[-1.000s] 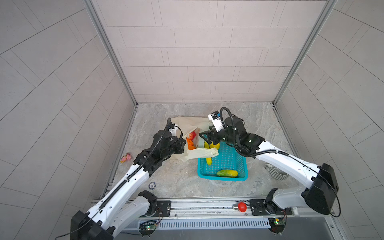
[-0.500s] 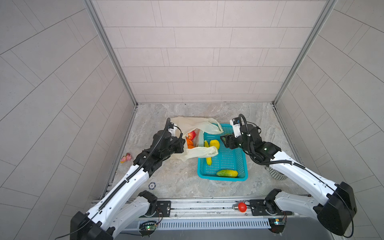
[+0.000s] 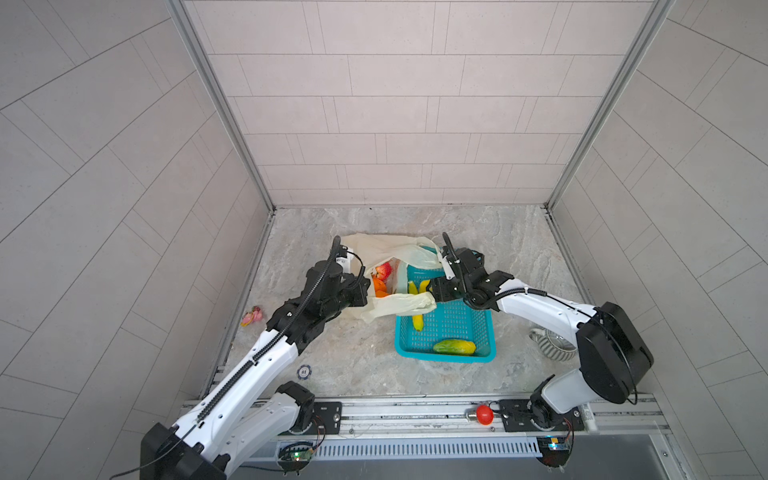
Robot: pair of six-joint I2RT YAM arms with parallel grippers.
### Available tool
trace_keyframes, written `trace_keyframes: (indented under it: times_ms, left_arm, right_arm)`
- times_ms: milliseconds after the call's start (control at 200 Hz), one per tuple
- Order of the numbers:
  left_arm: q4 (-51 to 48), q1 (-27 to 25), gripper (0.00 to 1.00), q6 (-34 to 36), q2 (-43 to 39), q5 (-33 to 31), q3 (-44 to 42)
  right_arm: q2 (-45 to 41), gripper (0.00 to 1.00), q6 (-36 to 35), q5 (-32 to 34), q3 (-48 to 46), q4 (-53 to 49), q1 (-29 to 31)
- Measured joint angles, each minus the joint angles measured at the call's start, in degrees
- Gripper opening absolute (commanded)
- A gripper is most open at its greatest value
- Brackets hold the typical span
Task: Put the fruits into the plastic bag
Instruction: 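Return the right gripper over the basket toward the yellow mango, then lower the right gripper and grasp the yellow mango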
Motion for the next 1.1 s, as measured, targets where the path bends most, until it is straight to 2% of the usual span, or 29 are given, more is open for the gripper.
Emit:
trace_keyframes:
  times_ms: [240, 520, 881, 1101]
  left_arm:
    - [0.0, 0.0, 0.00, 0.4, 0.0, -0.1, 0.0]
    - [0.0, 0.0, 0.00, 0.5, 0.1, -0.2, 0.0]
    - [0.0, 0.0, 0.00, 0.4, 0.1, -0.2, 0.0]
    - [0.0, 0.0, 0.00, 0.4, 0.1, -0.2, 0.0]
  right_arm:
    - [7.7, 0.72, -0.1, -1.1, 8.0, -2.3, 0.3]
    - [11.6, 0.70, -0.3, -0.4, 8.4, -4.7, 0.9]
    - [12.2, 0.45, -1.7, 1.9, 8.2, -4.1, 0.9]
    - [10.2, 0.42, -2.8, 2.5, 6.2, -3.6, 0.9]
